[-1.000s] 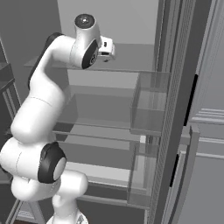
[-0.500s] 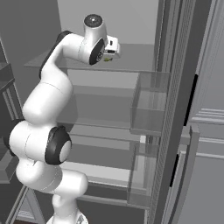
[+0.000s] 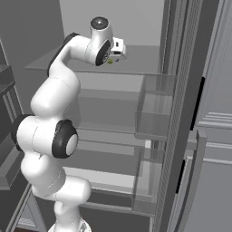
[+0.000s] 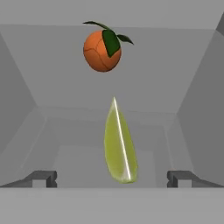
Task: Grab a lemon wedge from the fridge and one ice cube from the ice bowl, and put them in the glass of lemonade.
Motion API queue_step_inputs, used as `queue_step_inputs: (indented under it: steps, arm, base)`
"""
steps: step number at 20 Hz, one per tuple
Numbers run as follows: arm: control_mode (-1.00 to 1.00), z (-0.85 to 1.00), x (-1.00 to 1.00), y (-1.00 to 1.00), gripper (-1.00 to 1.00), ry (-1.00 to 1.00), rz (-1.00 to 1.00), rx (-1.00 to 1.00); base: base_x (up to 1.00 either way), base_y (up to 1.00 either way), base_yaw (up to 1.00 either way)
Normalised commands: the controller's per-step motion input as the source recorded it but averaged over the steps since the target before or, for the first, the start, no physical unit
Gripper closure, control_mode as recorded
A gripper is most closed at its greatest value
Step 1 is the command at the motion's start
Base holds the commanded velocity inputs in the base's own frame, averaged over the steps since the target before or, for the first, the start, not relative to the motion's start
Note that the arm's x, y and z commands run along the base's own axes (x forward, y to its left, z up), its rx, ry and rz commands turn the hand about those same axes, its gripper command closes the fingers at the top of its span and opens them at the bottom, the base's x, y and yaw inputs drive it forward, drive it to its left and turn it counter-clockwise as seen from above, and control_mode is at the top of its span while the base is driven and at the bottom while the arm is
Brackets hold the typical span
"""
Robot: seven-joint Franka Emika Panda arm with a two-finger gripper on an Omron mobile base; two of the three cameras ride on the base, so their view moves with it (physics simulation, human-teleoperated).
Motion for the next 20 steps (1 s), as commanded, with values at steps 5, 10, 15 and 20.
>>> queue_step_inputs:
  steps: [5, 10, 15, 20]
  arm:
    - [-1.0, -0.12, 0.34, 0.0, -1.0, 0.0, 0.0, -0.02]
    - [-1.0, -0.14, 0.3, 0.0, -1.0, 0.0, 0.0, -0.02]
    - [-1.0, -0.14, 0.1, 0.0, 1.0, 0.0, 0.0, -0.02]
    - [-1.0, -0.04, 0.02, 0.0, 1.0, 0.0, 0.0, -0.02]
  base:
    - [0.0, 0.0, 0.0]
    - [0.0, 0.0, 0.0]
    - [0.0, 0.0, 0.0]
    - [0.0, 0.0, 0.0]
